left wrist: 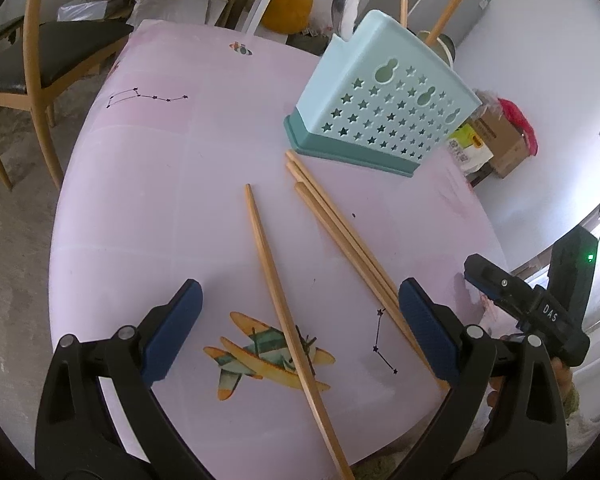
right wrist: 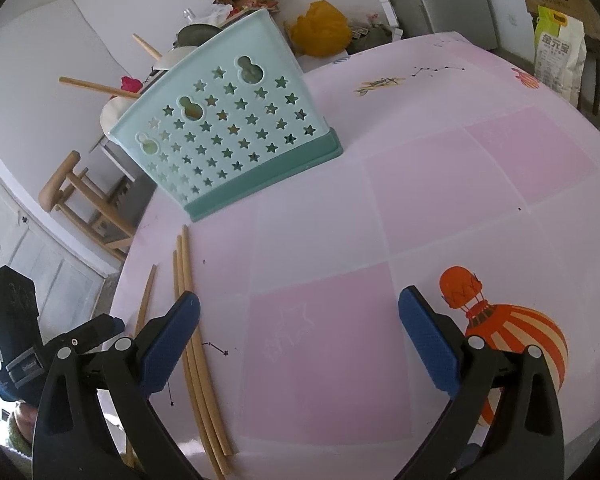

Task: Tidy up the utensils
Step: 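Close the left gripper on a single loose wooden chopstick, then lift the chopstick with the left gripper while the right gripper grasps another chopstick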

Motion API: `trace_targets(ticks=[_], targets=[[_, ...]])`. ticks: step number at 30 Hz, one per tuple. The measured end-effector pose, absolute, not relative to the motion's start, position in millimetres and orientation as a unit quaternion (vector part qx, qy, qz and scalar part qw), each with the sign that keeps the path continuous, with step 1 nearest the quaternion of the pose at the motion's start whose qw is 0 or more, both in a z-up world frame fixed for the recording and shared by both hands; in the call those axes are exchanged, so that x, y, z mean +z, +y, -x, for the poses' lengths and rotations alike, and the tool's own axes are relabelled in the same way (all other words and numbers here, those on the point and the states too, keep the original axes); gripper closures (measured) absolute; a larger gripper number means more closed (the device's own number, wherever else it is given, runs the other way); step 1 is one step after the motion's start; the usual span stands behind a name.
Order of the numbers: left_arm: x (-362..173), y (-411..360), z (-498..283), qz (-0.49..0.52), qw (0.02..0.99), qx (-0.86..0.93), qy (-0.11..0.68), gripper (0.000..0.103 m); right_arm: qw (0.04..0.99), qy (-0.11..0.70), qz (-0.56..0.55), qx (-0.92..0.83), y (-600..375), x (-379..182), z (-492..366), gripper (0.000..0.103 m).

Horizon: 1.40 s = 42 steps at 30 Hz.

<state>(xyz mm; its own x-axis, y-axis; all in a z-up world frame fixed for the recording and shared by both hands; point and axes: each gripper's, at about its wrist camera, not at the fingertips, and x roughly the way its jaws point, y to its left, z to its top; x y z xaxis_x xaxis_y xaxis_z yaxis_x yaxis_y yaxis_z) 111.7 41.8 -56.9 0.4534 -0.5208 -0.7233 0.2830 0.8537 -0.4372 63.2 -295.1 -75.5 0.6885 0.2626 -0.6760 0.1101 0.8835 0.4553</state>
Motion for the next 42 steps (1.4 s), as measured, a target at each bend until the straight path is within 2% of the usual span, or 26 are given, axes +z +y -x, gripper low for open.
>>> trace_targets(ticks=[4,10,12,18,21,30,32,38,42], targets=[[-54.1,40.5,-112.3,0.115,0.846,-0.23,0.467,0.009,0.889,0.393,-0.232,0.043,-293.7,-75.4,-63.5,0.006],[-47.7,33.4,-117.4,0.062,0.859,-0.214,0.461,0.041,0.89,0.393,-0.228,0.044,-293.3,-75.5,-63.7,0.006],[-48.2,28.8,-120.3,0.034,0.862,-0.202,0.464,0.055,0.89,0.392,-0.229,0.045,-293.4,-75.7,-63.6,0.006],[-53.6,15.4,-128.8,-0.029,0.859,-0.174,0.481,0.084,0.892,0.391,-0.222,0.047,-291.9,-75.7,-63.0,0.006],[-55.1,11.0,-129.9,-0.047,0.86,-0.164,0.481,0.091,0.894,0.396,-0.204,0.047,-287.9,-75.5,-63.5,0.006],[-57.2,10.4,-128.7,-0.031,0.867,-0.147,0.475,0.095,0.888,0.426,-0.159,0.064,-283.0,-72.7,-68.9,0.006],[-57.5,11.3,-128.3,-0.023,0.869,-0.146,0.472,0.096,0.89,0.423,-0.15,0.076,-279.9,-68.5,-69.8,0.01],[-55.4,22.6,-129.3,0.021,0.872,-0.155,0.464,0.096,0.897,0.409,-0.104,0.129,-254.4,-47.5,-80.8,0.028],[-52.9,35.0,-132.0,0.073,0.871,-0.164,0.457,0.097,0.887,0.421,-0.071,0.175,-229.0,-43.8,-98.3,0.05]])
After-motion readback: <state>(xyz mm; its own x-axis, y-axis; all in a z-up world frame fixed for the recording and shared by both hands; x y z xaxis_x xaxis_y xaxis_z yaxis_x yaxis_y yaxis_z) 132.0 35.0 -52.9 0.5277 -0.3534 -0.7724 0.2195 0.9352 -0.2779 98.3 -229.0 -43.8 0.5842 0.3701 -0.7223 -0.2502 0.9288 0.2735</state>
